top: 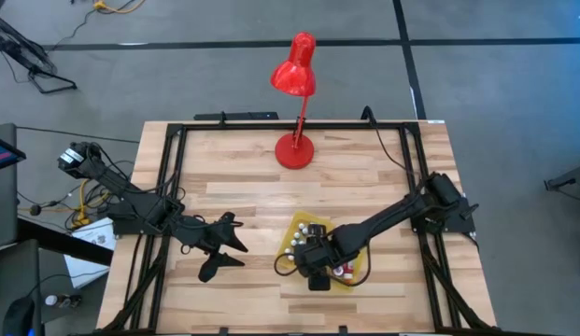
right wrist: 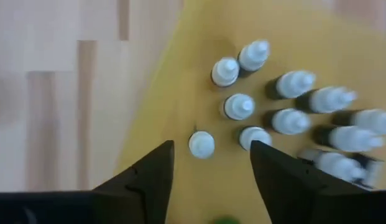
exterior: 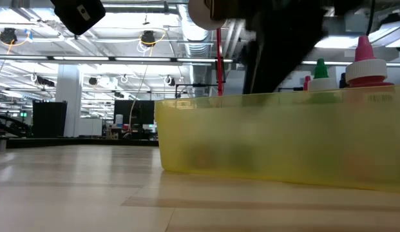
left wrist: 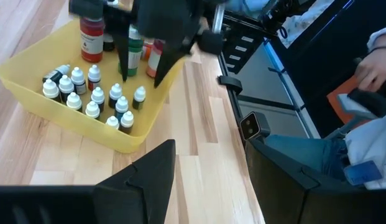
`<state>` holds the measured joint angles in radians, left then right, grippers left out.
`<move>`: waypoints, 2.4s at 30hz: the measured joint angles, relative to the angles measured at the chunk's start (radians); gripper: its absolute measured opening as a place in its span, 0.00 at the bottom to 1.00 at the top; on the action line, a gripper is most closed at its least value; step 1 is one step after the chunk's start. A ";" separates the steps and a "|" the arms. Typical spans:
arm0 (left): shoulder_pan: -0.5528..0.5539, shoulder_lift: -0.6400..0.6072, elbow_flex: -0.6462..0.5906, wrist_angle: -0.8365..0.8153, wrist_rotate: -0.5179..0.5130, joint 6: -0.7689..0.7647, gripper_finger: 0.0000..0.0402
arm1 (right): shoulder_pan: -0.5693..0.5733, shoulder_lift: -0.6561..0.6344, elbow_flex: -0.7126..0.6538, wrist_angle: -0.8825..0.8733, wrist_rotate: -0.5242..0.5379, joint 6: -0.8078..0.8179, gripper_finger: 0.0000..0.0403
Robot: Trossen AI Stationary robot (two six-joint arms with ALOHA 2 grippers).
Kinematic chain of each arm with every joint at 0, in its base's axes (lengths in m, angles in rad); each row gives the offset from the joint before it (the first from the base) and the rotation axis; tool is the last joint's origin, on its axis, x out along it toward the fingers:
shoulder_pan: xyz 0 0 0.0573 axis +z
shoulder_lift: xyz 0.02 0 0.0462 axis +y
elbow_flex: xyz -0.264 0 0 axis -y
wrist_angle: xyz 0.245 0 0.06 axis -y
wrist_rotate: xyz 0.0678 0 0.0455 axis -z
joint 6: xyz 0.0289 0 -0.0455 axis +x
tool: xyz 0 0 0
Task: Pick & Place food coloring
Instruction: Return to Home Position
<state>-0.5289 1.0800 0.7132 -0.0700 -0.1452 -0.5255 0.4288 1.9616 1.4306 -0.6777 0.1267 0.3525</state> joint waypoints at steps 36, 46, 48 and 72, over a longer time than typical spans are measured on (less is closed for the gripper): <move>0.122 -0.403 0.000 -0.207 -0.488 0.384 0.47 | -0.421 -1.266 -0.938 0.429 0.015 -0.273 0.25; 0.126 -0.502 0.000 -0.238 -0.489 0.385 0.47 | -0.432 -1.424 -1.158 0.755 0.089 -0.273 0.25; 0.126 -0.526 0.000 -0.256 -0.489 0.385 0.47 | -0.433 -1.436 -1.201 0.816 0.089 -0.272 0.25; 0.126 -0.655 -0.055 -0.327 -0.492 0.287 0.47 | -0.416 -1.431 -1.422 1.169 0.247 -0.149 0.25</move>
<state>-0.4030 0.4250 0.6582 -0.3972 -0.6374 -0.2388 0.0128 0.5304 0.0081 0.4915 0.3733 0.2033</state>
